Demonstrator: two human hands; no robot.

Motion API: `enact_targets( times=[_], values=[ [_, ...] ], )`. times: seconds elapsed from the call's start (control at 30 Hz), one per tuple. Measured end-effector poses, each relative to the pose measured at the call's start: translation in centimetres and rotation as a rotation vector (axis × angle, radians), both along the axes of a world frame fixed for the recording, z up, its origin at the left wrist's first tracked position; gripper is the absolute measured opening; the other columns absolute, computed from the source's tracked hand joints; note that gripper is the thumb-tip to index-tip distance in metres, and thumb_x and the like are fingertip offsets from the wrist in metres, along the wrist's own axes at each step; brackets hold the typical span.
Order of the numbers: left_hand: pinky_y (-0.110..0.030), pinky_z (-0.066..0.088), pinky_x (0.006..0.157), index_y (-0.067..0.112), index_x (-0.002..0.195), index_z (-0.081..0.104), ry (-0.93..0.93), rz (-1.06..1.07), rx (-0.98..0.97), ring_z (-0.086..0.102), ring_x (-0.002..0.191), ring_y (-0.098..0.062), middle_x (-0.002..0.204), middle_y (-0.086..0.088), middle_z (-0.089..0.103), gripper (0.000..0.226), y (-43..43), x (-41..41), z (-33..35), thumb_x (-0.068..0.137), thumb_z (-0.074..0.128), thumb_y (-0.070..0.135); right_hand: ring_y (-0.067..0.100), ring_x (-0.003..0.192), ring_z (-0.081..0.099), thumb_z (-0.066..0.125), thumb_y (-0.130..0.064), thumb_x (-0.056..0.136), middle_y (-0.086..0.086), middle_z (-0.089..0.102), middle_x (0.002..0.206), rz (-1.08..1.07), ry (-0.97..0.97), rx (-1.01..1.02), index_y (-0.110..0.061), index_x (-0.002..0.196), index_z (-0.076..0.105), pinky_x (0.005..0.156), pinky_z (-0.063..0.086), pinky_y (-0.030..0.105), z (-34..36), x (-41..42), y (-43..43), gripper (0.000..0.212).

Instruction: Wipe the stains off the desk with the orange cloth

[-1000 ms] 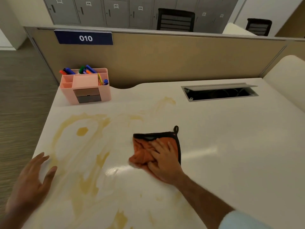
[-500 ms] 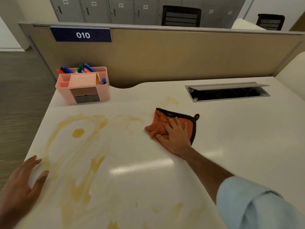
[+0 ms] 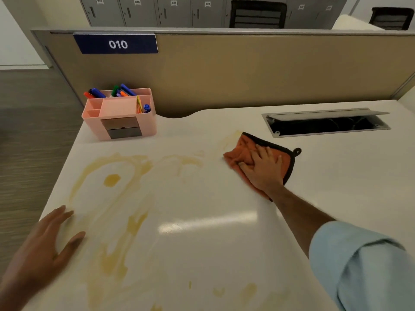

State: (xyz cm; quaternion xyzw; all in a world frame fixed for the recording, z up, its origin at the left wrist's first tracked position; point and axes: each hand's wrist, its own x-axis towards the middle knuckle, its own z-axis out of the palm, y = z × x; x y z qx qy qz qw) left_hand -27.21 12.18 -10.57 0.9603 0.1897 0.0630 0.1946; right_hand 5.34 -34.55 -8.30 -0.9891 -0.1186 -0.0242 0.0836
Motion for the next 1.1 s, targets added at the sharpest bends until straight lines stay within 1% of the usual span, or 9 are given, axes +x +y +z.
enact_targets(
  times=[0.1,0.2,0.33,0.47,0.6,0.7,0.8,0.97,1.1],
  values=[
    [-0.039,0.031,0.108,0.04,0.14,0.041,0.018,-0.051,0.063,0.032,0.143,-0.022,0.156,-0.001,0.035,0.065,-3.2,3.0,2.2,0.084,0.038,0.071,0.028,0.144,0.026,0.037,-0.067,0.089,0.0,0.037,0.154,0.182,0.016,0.019,-0.03,0.144,0.041,0.117,0.015,0.056,-0.1,-1.3,1.3,0.066],
    [-0.047,0.039,0.106,0.025,0.143,0.043,-0.002,-0.134,0.066,0.033,0.143,-0.024,0.158,-0.001,0.033,0.077,-6.6,6.1,3.2,0.084,0.034,0.073,0.023,0.143,0.03,0.037,-0.06,0.086,-0.003,0.043,0.151,0.294,-0.001,0.131,-0.028,0.139,0.049,0.115,0.019,0.056,-0.4,-4.2,-1.3,0.063],
    [-0.047,0.035,0.111,0.026,0.146,0.038,-0.002,-0.193,0.085,0.027,0.147,-0.023,0.161,0.0,0.028,0.08,-9.2,8.9,3.0,0.085,0.028,0.076,0.027,0.141,0.033,0.038,-0.054,0.088,0.0,0.044,0.149,0.096,-0.063,0.085,-0.026,0.137,0.051,0.113,0.019,0.06,0.0,-2.2,-3.6,0.057],
    [-0.043,0.031,0.112,0.027,0.147,0.037,-0.006,-0.203,0.085,0.023,0.149,-0.02,0.162,0.001,0.026,0.079,-10.4,9.7,2.7,0.086,0.028,0.077,0.033,0.144,0.023,0.037,-0.061,0.092,0.004,0.032,0.156,-0.036,-0.009,0.019,-0.027,0.145,0.04,0.115,0.014,0.06,0.0,1.5,0.5,0.062],
    [-0.044,0.033,0.112,0.026,0.146,0.038,-0.021,-0.211,0.053,0.024,0.148,-0.021,0.161,0.001,0.027,0.079,-11.3,10.3,2.8,0.086,0.028,0.076,0.028,0.145,0.024,0.042,-0.06,0.092,0.001,0.034,0.155,0.229,0.023,0.005,-0.027,0.143,0.043,0.115,0.016,0.058,-0.4,-0.7,2.4,0.062],
    [-0.045,0.032,0.113,0.025,0.147,0.037,-0.022,-0.209,0.021,0.024,0.149,-0.021,0.162,0.002,0.025,0.081,-12.3,10.8,3.7,0.086,0.028,0.076,0.024,0.145,0.027,0.042,-0.057,0.088,-0.002,0.038,0.154,0.375,0.035,0.113,-0.029,0.141,0.047,0.116,0.016,0.054,-0.4,-4.8,-1.4,0.06],
    [-0.043,0.031,0.115,0.024,0.148,0.037,-0.03,-0.235,-0.006,0.024,0.149,-0.02,0.162,0.002,0.025,0.081,-13.6,11.1,4.1,0.086,0.029,0.075,0.022,0.144,0.03,0.041,-0.054,0.086,-0.003,0.038,0.154,0.291,-0.009,0.131,-0.032,0.138,0.049,0.116,0.015,0.051,-0.4,-5.0,-5.0,0.057],
    [-0.036,0.021,0.117,0.026,0.148,0.036,0.007,-0.335,0.015,0.023,0.149,-0.02,0.163,0.001,0.023,0.078,-17.0,11.7,3.3,0.087,0.028,0.073,0.028,0.148,0.017,0.042,-0.069,0.088,0.005,0.019,0.162,0.06,0.018,0.006,-0.037,0.15,0.023,0.116,0.011,0.057,0.1,1.4,-1.5,0.073],
    [-0.032,0.008,0.121,0.025,0.149,0.038,0.051,-0.429,0.07,0.02,0.15,-0.02,0.163,-0.001,0.024,0.079,-20.9,13.2,2.5,0.087,0.023,0.072,0.029,0.148,0.015,0.035,-0.077,0.084,0.001,0.022,0.161,0.108,0.049,-0.042,-0.034,0.15,0.027,0.117,0.008,0.058,-0.2,3.3,1.7,0.079]
  ],
)
